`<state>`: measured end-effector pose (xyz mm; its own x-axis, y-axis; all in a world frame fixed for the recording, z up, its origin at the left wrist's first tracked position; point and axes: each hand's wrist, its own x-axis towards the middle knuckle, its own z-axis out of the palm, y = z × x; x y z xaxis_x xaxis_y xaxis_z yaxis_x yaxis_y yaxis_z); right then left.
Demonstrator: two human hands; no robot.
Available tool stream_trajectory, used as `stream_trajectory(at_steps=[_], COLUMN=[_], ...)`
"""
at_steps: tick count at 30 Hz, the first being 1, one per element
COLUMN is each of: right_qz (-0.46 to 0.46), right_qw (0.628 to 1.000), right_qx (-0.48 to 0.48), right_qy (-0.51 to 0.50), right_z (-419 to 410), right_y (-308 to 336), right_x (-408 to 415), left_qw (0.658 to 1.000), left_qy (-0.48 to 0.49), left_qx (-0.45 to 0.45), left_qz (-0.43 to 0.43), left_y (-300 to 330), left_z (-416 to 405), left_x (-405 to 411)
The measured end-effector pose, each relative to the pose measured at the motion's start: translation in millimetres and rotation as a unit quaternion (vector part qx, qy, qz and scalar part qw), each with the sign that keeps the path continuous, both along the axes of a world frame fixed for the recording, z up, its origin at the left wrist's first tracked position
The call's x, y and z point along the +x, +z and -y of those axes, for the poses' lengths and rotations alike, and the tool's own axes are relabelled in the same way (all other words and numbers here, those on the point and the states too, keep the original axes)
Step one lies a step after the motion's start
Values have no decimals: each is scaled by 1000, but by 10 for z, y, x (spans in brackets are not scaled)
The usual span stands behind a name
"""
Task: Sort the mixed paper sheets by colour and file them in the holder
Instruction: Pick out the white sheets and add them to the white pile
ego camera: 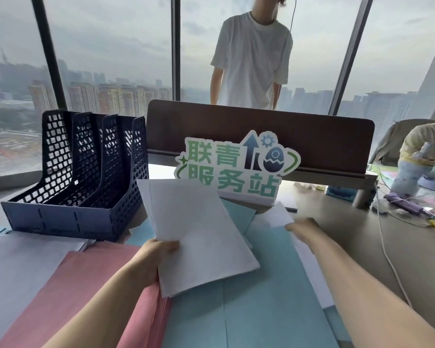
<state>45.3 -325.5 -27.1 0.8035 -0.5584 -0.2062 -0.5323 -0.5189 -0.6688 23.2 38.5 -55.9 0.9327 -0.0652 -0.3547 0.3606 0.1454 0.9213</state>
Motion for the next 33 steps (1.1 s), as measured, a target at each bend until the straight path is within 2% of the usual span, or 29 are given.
stream_trajectory(at_steps=[4, 10, 14, 17, 21, 24, 28, 33], right_qz=[10, -27, -46, -21, 87, 181, 309, 459], right_qw=[1000, 995, 996, 997, 994, 977, 932, 862], right_qx=[9, 79, 7, -27, -58, -105, -171, -212], right_qy=[20, 51, 79, 68, 24, -34, -79, -36], right_z=[-135, -192, -269, -287, -187, -102, 37, 49], right_y=[95, 150, 81, 62, 144, 272, 562, 912], right_x=[160, 460, 531, 505, 337, 190, -26, -259], left_qw=[1000, 999, 1000, 1000, 1000, 999, 997, 992], left_qy=[3, 22, 18, 10, 18, 34, 53, 61], left_qx=[-29, 6, 7, 2, -4, -24, -14, 44], left_qz=[3, 22, 12, 16, 22, 31, 53, 97], left_y=[38, 16, -9, -3, 9, 20, 12, 63], left_z=[-7, -44, -67, -75, -90, -115, -103, -49], left_x=[51, 163, 177, 162, 130, 109, 96, 45])
